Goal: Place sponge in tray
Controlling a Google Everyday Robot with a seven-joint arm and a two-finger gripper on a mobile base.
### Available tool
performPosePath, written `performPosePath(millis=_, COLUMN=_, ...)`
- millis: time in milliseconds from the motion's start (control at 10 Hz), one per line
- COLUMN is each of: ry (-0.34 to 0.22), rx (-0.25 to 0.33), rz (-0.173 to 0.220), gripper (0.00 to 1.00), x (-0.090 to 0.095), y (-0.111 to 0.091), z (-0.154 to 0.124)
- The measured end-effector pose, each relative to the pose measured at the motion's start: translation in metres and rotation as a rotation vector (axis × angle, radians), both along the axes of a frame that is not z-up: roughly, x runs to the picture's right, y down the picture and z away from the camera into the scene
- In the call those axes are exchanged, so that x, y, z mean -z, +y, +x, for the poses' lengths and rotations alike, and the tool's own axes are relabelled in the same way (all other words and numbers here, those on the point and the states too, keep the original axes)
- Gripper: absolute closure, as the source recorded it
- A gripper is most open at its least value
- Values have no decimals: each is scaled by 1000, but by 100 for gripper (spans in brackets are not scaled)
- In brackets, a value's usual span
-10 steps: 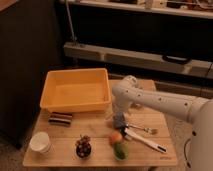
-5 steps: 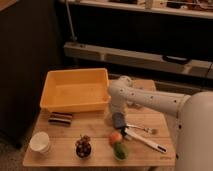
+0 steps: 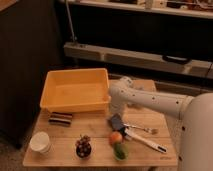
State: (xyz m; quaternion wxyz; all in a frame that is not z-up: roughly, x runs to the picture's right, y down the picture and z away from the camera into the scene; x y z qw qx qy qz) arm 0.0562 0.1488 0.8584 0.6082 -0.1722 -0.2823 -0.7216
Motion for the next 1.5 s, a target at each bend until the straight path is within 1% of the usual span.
performPosePath(millis=100, ry=4, rx=-8, rz=15, gripper=99, x=11, y=-12, z=3)
performPosePath(millis=300, ry=17, rx=-6, rz=40, gripper=100, x=38, y=-44, z=10)
performPosePath(millis=400, ry=33, rx=8, rz=48, gripper=100, x=53, y=-64, z=15)
performPosePath(millis=500, ry=47, rx=22, rz=61, gripper=100, x=66, y=-86, z=16)
performPosePath(millis=600, ry=80, rx=49, rz=71, gripper=100, x=83, y=-117, z=21)
performPosePath(millis=700, ry=102, rx=60, rz=81, gripper=100, x=93, y=-139, z=25)
performPosePath(millis=800, ry=111, rx=59, rz=89, gripper=100, x=103, y=-161, z=26)
performPosePath(millis=900, ry=92, rx=34, rz=96, gripper=100, x=112, y=-188, z=22)
performPosePath(millis=1000, ry=56, rx=2, rz=98, gripper=100, x=119, y=-206, z=11)
performPosePath(millis=1100, ry=21, rx=-26, rz=98, gripper=100, x=120, y=-217, z=-3)
performPosePath(millis=1200, ry=-35, rx=-64, rz=93, gripper=100, x=118, y=-230, z=-30)
performPosePath(millis=1300, ry=-80, rx=-88, rz=88, gripper=100, x=113, y=-236, z=-54)
performPosePath(millis=1500, ry=-160, rx=-132, rz=80, gripper=100, x=97, y=-238, z=-99)
